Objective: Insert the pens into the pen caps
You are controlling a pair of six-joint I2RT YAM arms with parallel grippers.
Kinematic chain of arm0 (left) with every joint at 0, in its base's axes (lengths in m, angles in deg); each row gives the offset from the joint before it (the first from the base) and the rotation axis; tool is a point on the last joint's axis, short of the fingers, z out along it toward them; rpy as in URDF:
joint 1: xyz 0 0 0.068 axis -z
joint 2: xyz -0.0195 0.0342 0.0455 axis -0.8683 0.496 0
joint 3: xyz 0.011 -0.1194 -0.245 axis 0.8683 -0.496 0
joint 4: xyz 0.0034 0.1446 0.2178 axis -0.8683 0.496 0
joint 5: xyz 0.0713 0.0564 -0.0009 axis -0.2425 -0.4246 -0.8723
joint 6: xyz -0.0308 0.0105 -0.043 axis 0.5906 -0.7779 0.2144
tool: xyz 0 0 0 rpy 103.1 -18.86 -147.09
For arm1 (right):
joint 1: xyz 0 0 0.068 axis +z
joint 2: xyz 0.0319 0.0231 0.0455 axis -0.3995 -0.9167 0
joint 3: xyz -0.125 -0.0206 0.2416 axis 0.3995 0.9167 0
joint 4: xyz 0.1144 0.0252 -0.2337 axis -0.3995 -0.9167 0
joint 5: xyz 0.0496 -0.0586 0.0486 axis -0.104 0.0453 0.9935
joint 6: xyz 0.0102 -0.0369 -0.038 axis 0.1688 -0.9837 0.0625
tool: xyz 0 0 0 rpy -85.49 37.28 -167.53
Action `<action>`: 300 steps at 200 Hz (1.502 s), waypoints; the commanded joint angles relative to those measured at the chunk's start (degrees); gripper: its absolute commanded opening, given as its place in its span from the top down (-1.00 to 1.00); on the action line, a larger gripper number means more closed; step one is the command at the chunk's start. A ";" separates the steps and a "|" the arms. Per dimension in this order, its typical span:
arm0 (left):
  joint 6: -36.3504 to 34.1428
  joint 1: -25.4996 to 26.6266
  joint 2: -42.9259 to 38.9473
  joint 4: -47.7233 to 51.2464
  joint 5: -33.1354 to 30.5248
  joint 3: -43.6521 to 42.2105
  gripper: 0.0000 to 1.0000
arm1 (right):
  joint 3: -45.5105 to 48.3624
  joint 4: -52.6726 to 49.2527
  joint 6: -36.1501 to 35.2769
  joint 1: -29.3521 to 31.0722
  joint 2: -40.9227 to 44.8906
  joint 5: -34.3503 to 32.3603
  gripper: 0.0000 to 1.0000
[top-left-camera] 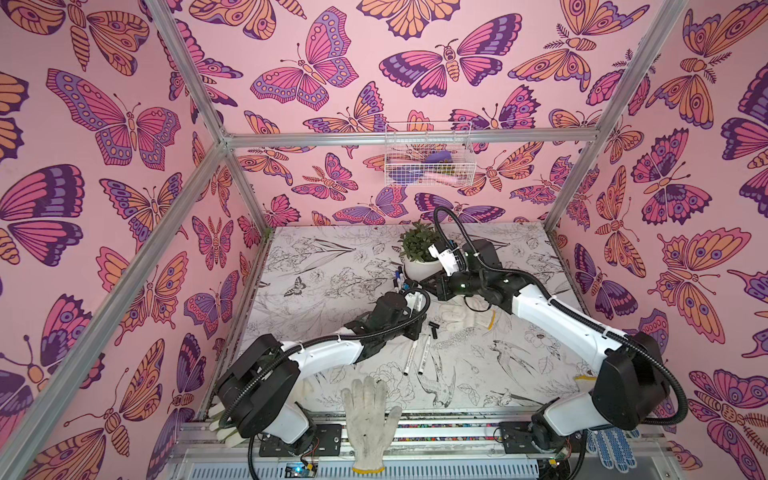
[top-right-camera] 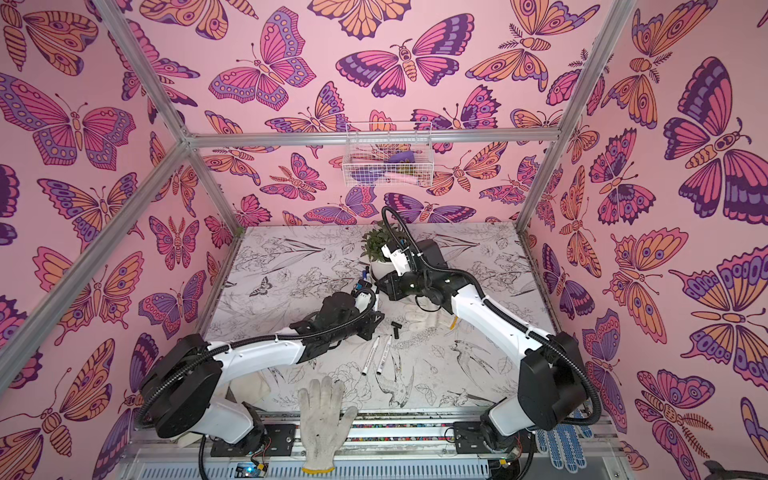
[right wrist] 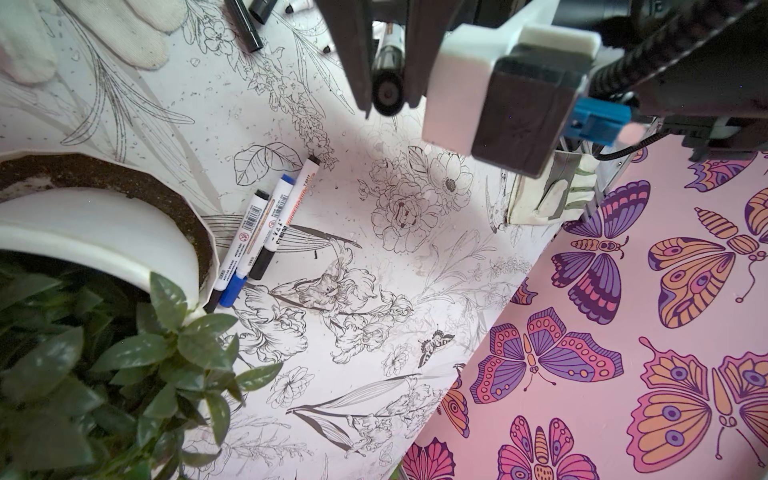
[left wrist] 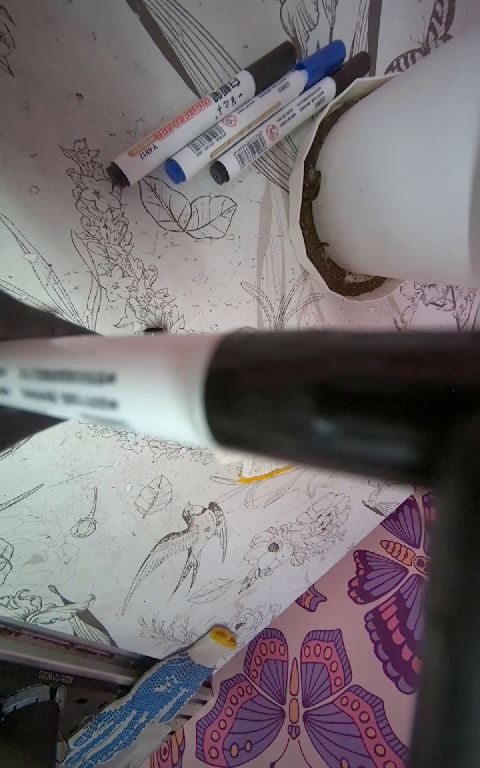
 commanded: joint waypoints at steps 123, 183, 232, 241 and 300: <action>3.95 -4.43 -5.54 -17.17 -12.08 0.43 1.00 | 5.18 -30.39 0.42 0.42 -8.36 -4.34 1.00; 3.20 -3.90 -3.82 -17.36 -7.14 0.56 1.00 | 5.70 -24.51 1.71 0.37 -4.61 1.01 0.96; 8.33 -3.98 -1.94 -19.62 -3.29 -2.96 1.00 | 6.27 -16.78 6.27 -2.83 3.53 -0.41 0.18; 9.75 -4.03 -1.68 -20.33 -4.09 -4.28 1.00 | 7.06 -14.09 7.99 -4.55 5.27 0.05 -0.03; 19.40 -11.45 -2.09 -6.28 -6.83 -4.77 1.00 | 14.21 -2.40 16.72 -12.80 12.01 2.77 -0.43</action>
